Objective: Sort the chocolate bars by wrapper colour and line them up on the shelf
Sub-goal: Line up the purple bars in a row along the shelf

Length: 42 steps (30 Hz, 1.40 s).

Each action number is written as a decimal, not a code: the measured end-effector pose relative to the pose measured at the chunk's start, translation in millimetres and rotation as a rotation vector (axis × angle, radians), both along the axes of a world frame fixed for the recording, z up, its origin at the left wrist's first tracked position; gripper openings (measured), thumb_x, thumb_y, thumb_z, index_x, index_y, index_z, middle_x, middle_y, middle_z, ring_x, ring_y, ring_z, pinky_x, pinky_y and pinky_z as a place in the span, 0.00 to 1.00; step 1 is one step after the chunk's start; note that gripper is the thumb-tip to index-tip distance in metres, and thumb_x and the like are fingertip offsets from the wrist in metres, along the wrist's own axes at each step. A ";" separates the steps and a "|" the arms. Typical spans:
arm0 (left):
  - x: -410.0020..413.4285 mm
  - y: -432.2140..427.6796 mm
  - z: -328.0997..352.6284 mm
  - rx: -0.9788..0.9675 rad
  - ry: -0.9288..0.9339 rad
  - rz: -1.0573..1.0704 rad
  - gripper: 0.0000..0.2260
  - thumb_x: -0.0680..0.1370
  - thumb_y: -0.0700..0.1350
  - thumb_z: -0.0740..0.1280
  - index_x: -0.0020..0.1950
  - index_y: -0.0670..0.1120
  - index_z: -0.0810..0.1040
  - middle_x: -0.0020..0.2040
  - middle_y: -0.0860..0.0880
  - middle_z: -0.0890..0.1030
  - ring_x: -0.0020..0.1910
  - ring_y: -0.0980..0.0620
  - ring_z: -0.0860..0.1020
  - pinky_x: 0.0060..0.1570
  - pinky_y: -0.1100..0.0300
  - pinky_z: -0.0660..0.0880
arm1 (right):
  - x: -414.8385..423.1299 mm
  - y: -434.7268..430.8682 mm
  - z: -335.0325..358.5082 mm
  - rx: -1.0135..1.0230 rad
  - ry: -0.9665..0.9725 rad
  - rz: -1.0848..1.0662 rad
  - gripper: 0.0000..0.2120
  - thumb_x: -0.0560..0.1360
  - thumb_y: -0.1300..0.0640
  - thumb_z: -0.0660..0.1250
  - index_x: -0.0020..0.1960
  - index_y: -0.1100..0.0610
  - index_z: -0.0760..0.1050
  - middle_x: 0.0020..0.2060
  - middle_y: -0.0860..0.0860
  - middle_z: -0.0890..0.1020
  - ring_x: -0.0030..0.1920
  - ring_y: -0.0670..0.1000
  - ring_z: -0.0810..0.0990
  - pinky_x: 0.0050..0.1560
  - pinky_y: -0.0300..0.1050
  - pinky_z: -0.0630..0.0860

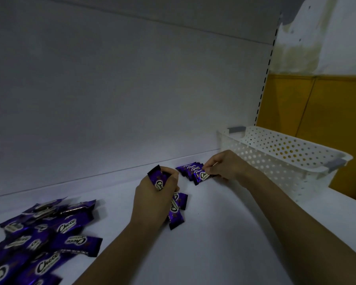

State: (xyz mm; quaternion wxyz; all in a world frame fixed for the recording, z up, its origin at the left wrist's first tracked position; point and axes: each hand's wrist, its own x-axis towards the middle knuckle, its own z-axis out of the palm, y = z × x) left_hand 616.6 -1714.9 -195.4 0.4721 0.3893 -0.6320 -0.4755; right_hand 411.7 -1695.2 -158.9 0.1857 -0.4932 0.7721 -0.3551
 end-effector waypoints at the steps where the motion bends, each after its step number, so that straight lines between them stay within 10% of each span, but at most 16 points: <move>1: 0.1 -0.2 0.0 0.002 0.001 0.003 0.05 0.77 0.48 0.67 0.44 0.48 0.78 0.35 0.50 0.82 0.34 0.53 0.80 0.37 0.60 0.77 | -0.1 -1.1 -2.5 -0.005 0.003 -0.005 0.04 0.72 0.62 0.71 0.47 0.60 0.83 0.31 0.51 0.79 0.29 0.44 0.73 0.27 0.29 0.68; 23: 0.4 0.3 -0.9 -0.019 -0.023 0.002 0.06 0.77 0.48 0.67 0.43 0.47 0.79 0.33 0.51 0.81 0.30 0.56 0.79 0.34 0.62 0.76 | 3.0 -4.1 0.9 -0.005 0.333 -0.103 0.13 0.65 0.48 0.77 0.38 0.53 0.76 0.37 0.47 0.79 0.41 0.48 0.79 0.40 0.41 0.74; 31: 0.0 0.6 3.0 -0.016 -0.031 -0.023 0.07 0.76 0.44 0.68 0.38 0.49 0.75 0.33 0.47 0.81 0.36 0.44 0.82 0.42 0.47 0.79 | 71.3 8.6 30.7 -0.144 -0.094 0.596 0.11 0.69 0.53 0.75 0.51 0.52 0.82 0.30 0.42 0.80 0.31 0.39 0.77 0.33 0.30 0.71; 42: 3.9 0.5 -1.6 -0.133 -0.046 -0.084 0.02 0.74 0.48 0.71 0.42 0.52 0.80 0.33 0.58 0.81 0.32 0.61 0.78 0.34 0.70 0.73 | 56.8 5.1 30.8 -0.301 -0.447 0.328 0.06 0.76 0.59 0.67 0.40 0.55 0.74 0.29 0.46 0.79 0.27 0.44 0.73 0.24 0.35 0.66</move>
